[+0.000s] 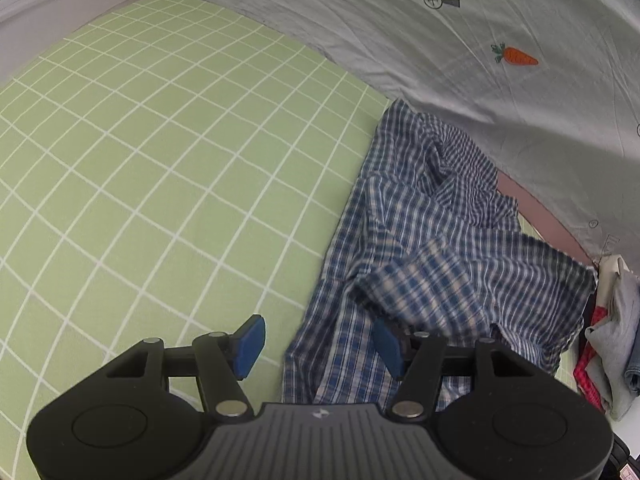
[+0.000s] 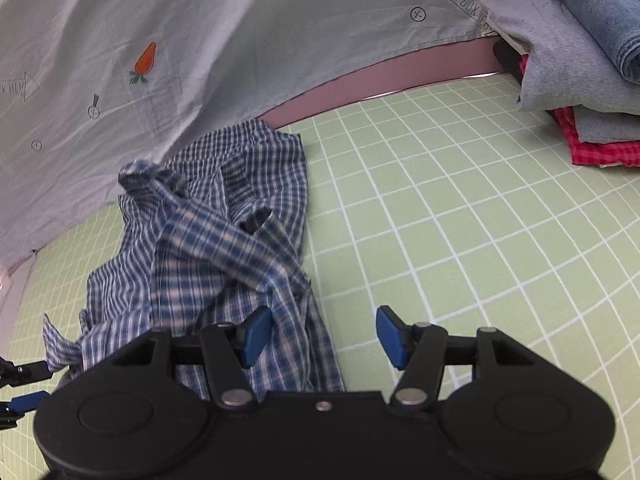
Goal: Fold clothes
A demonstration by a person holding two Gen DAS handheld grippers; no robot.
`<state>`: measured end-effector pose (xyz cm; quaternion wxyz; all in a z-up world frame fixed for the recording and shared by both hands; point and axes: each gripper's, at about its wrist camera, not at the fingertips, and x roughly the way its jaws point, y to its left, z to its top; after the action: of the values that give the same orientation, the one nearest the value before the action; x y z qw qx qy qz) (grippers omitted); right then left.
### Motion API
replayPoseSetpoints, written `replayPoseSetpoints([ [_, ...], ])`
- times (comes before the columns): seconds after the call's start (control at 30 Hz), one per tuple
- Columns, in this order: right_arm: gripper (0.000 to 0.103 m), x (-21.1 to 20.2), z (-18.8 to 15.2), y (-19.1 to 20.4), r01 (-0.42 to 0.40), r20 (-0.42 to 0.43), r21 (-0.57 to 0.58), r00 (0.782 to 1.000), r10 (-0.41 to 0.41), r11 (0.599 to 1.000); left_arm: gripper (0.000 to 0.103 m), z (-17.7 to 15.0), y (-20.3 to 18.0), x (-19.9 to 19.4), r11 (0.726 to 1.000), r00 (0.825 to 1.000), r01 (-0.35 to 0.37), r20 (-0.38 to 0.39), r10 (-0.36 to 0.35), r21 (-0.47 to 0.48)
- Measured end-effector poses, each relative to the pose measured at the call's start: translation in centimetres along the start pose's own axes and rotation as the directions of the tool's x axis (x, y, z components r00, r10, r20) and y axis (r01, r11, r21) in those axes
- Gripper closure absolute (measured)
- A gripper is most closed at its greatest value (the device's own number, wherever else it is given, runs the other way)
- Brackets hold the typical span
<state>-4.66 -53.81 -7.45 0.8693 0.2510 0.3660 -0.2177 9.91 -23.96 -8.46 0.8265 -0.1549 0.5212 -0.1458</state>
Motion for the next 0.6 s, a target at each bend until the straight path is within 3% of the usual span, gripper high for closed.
replayPoseSetpoints([
  [0.13, 0.036, 0.7, -0.2, 0.8, -0.037, -0.03, -0.053, 0.999, 0.036, 0.998, 0.041, -1.0, -0.1, 0.5, 1.0, 1.0, -0.008, -0.03, 0.008, 0.024],
  [0.37, 0.033, 4.0, 2.7, 1.9, -0.08, -0.055, -0.105, 0.996, 0.074, 0.991, 0.038, 1.7, -2.0, 2.4, 0.998, 1.0, -0.004, 0.007, 0.004, 0.061],
  [0.47, 0.033, 5.0, 5.3, 1.9, -0.085, 0.003, -0.035, 0.996, 0.086, 0.996, 0.038, 2.8, -2.8, 3.2, 0.997, 1.0, -0.003, 0.023, 0.001, 0.077],
  [0.6, 0.033, 5.5, 7.6, 1.8, -0.04, 0.068, 0.004, 0.997, 0.04, 0.999, 0.036, 4.4, -3.9, 4.3, 0.995, 0.999, -0.002, 0.044, -0.002, 0.098],
])
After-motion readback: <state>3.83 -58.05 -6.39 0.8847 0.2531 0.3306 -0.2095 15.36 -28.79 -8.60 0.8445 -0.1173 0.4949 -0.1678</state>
